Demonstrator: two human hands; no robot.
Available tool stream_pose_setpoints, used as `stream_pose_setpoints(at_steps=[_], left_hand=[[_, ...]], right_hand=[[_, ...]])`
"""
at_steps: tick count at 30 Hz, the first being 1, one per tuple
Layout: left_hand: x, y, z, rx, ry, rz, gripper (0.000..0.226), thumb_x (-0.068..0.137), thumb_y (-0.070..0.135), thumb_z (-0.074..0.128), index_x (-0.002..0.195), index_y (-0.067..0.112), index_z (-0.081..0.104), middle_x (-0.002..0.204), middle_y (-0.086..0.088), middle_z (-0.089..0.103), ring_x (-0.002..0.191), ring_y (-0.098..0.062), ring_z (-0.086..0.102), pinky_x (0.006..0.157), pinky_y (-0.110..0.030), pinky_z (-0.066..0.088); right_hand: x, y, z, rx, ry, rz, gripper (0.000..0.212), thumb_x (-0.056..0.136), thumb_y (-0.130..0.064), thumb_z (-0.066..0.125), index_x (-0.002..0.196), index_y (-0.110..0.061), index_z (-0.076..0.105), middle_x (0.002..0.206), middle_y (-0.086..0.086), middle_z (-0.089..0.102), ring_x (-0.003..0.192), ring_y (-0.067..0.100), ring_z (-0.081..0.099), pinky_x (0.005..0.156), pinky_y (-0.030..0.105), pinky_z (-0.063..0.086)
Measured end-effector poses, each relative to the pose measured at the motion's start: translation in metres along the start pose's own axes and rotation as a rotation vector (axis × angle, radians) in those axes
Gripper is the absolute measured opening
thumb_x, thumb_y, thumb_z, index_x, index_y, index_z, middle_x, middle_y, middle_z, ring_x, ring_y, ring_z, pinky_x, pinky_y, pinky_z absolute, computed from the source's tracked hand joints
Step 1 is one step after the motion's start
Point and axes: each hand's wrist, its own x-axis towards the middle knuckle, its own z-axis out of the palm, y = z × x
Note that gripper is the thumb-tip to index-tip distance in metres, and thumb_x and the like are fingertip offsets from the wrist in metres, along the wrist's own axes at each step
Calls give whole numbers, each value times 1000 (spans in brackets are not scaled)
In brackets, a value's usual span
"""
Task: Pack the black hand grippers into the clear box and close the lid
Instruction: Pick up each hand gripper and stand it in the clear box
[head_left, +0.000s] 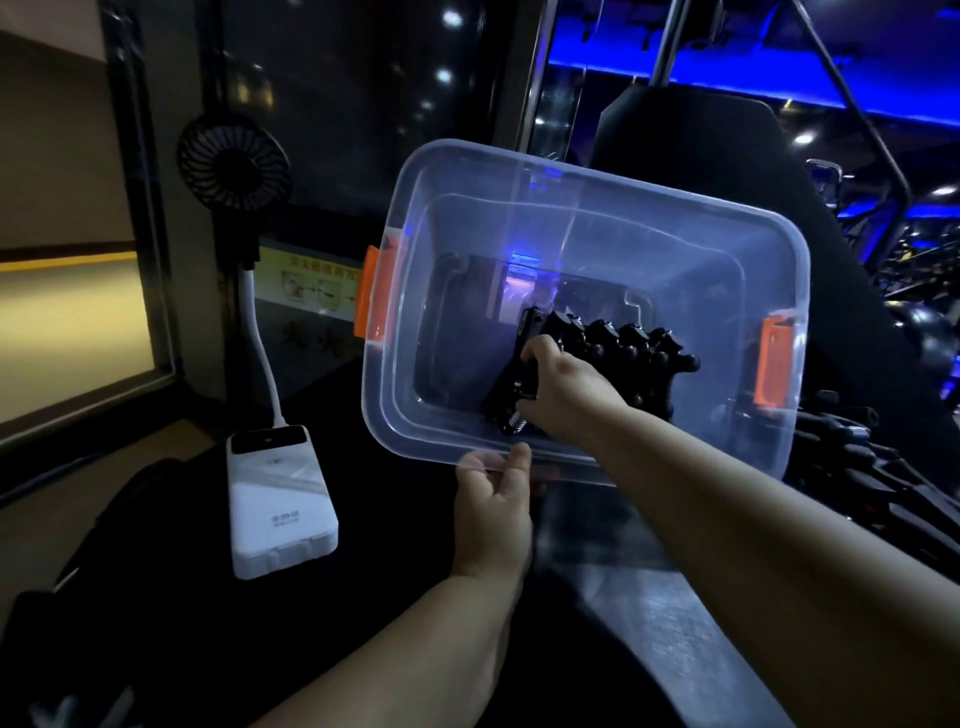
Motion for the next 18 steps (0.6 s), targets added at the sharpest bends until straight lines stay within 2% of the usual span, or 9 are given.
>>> stream_pose_setpoints(at_steps=[6,10,13,16,18], left_hand=[[1,-7,2,-53,27,-8,55,57,68,60,84,21,46,88,-19,71,85,-35,65,82,-45,49],[1,-6,3,-85,23,-6,46,65,60,61,84,20,46,89,-20,70,86,-37,65,76,-38,48],[0,-7,4,-97,32,-14,50,63,63,61,84,20,46,89,-21,69,85,-36,64,80,-42,49],[1,-6,4,-96,50,3,61,55,71,64,83,19,47,85,-19,69,76,-27,63,78,-42,51],[0,-6,3,-110,24,6,52,69,61,68,85,16,47,81,-15,68,67,-14,62,66,-28,50]], right_hand=[[21,-9,5,-37,-106,56,51,82,-23,65,125,-20,38,111,10,61,101,31,57,73,30,40],[31,-9,9,-46,-100,89,51,83,-26,67,124,-18,39,108,11,63,100,33,59,73,32,43],[35,-9,13,-55,-80,113,52,82,-31,71,120,-13,39,107,13,64,102,34,60,74,35,44],[38,-12,17,-132,-51,93,50,81,-35,73,106,-10,37,102,15,65,100,36,62,71,35,44],[39,-19,16,-227,-55,65,49,81,-38,72,101,-12,36,98,14,65,97,36,64,66,35,44]])
